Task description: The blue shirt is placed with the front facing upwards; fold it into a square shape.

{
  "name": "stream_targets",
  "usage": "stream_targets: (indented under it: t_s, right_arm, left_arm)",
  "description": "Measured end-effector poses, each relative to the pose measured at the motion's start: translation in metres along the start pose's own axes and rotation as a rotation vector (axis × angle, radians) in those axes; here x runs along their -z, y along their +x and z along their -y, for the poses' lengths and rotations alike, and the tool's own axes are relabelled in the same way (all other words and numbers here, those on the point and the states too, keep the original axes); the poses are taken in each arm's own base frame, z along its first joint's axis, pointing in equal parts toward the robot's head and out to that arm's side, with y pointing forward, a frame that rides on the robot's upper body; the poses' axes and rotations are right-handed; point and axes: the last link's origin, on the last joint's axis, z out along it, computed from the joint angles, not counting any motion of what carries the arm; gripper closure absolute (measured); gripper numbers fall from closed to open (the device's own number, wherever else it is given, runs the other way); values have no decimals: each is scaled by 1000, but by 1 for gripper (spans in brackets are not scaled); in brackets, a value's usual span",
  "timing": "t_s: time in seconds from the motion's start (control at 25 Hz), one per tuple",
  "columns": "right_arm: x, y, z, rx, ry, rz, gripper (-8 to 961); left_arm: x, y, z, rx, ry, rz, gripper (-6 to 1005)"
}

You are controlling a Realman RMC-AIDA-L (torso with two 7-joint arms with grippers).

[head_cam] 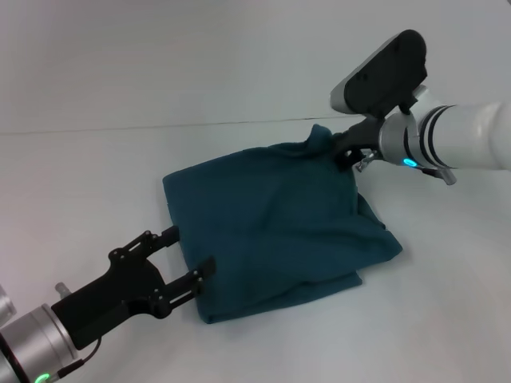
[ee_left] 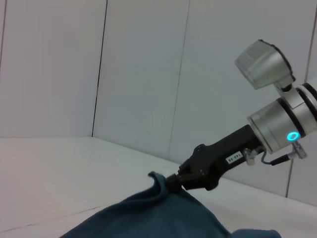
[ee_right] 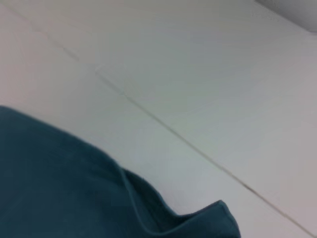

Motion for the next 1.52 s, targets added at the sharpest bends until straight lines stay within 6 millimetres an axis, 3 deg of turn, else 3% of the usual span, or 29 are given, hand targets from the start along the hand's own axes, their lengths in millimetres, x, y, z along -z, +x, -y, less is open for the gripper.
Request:
stream_targets:
  t_s: [0.16,0.44,0.64,0.76,0.92,1.2,1.4,1.52]
  right_arm:
    - [-2,1,7,-5,40,25,880]
    - [-3,1,3,12,39,31,847]
    - [3,3,0,-33,13,42,642]
    - [15,10,-13,-26,-34,74,397]
    - [23,27,-32,-36,-69,127,340]
    - [18,68,-41,-161,-47,148,239]
    - [17,84,-48,-194,-26,137,255]
    - [19,82,-56,-164,-8,164,304]
  left_arm:
    - [0,-1,0,1,-2,2,214]
    - [0,-1,0,2,1,5,214]
    - [0,-1,0,2,1,5,214]
    - [0,-1,0,1,2,5,214]
    - [2,-1,1,8,16,-2,214]
    - [5,-2,2,12,29,-9,214]
    - [5,-2,1,12,28,-10,214]
    - [5,-2,2,12,29,-9,213]
